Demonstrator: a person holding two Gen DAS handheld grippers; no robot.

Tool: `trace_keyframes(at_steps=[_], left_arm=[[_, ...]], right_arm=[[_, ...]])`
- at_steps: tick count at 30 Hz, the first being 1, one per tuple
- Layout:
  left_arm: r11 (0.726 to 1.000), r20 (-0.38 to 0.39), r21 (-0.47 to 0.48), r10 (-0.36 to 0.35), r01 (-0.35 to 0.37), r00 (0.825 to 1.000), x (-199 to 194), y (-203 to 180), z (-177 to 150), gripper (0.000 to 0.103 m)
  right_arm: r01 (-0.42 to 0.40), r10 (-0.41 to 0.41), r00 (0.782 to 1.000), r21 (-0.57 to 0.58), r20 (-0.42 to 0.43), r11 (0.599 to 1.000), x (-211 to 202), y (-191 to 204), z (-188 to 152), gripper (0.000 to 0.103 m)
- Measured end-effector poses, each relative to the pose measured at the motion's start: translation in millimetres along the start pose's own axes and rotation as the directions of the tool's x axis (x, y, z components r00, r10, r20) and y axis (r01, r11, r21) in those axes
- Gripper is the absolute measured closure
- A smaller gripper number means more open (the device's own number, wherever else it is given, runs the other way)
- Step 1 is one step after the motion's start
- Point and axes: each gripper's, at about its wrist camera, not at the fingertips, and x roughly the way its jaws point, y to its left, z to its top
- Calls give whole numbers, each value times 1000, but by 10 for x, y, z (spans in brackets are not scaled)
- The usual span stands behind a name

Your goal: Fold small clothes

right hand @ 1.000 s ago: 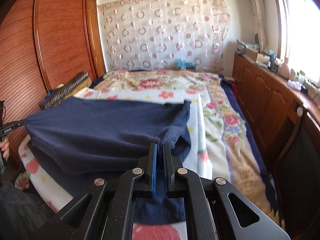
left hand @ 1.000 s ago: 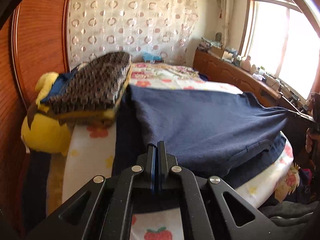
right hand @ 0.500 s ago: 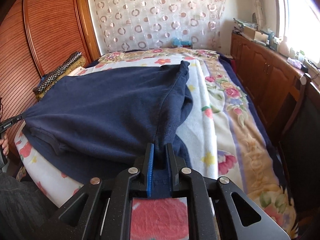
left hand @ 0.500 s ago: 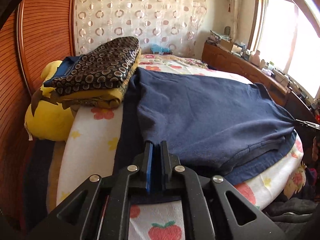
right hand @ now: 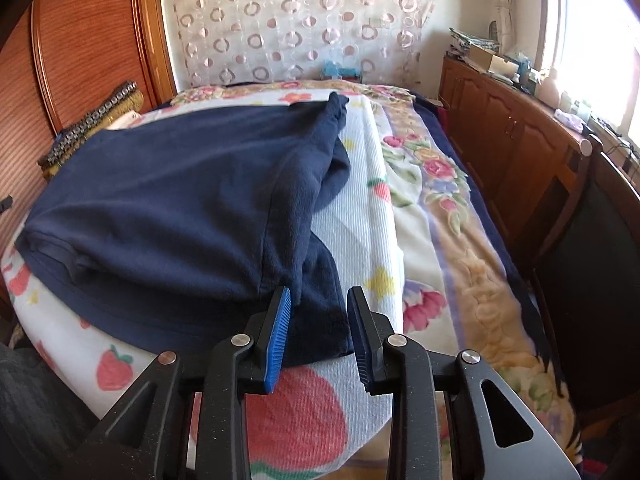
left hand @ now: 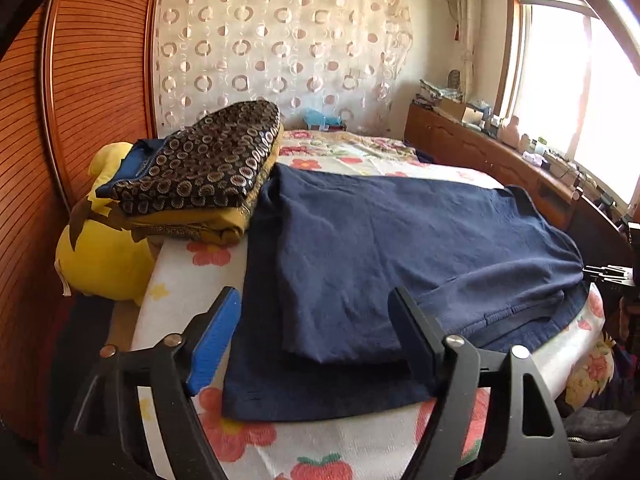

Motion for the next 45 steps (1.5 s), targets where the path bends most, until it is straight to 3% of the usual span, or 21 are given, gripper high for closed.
trace_keyframes(at_steps=[4, 5, 6, 7, 13, 21, 24, 30, 36, 43, 45], left_arm=[[1000, -24, 1, 2, -2, 1000, 69, -9, -32, 25], [1000, -29, 2, 4, -4, 1000, 79, -19, -42, 25], [1000, -34, 1, 3, -3, 999, 95, -23, -51, 25], [1000, -38, 2, 3, -3, 999, 107, -31, -56, 25], [1000, -45, 15, 6, -5, 999, 125, -85, -64, 25], [999, -55, -9, 39, -39, 998, 163, 5, -62, 25], [999, -62, -12, 43, -44, 997, 179, 17, -71, 25], [999, -73, -6, 44, -44, 996, 186, -59, -100, 25], [1000, -80, 9, -9, 10, 997, 124, -245, -140, 25], [995, -103, 51, -78, 84, 992, 58, -496, -297, 25], [993, -116, 53, -100, 107, 988, 67, -541, -334, 30]], right_arm=[[-1, 1, 1000, -11, -1, 1000, 16, 2, -6, 75], [-12, 12, 1000, -10, -1, 1000, 9, 2, -8, 79], [-28, 28, 1000, -12, -1, 1000, -3, 2, -10, 92], [-46, 46, 999, -14, -6, 999, -40, -20, -25, 96], [-32, 29, 999, -64, -43, 997, -241, -33, -32, 97], [-46, 45, 999, -42, -16, 998, -385, -74, -10, 97], [-31, 31, 999, -23, 18, 999, -395, -80, 2, 87], [-55, 56, 995, -24, 82, 998, -363, 69, -38, 80], [-148, 153, 983, -57, 97, 987, -206, 419, -49, 80], [-270, 279, 959, -132, 55, 954, 8, 960, -158, 80], [-292, 300, 953, -145, 36, 945, 64, 1076, -212, 75]])
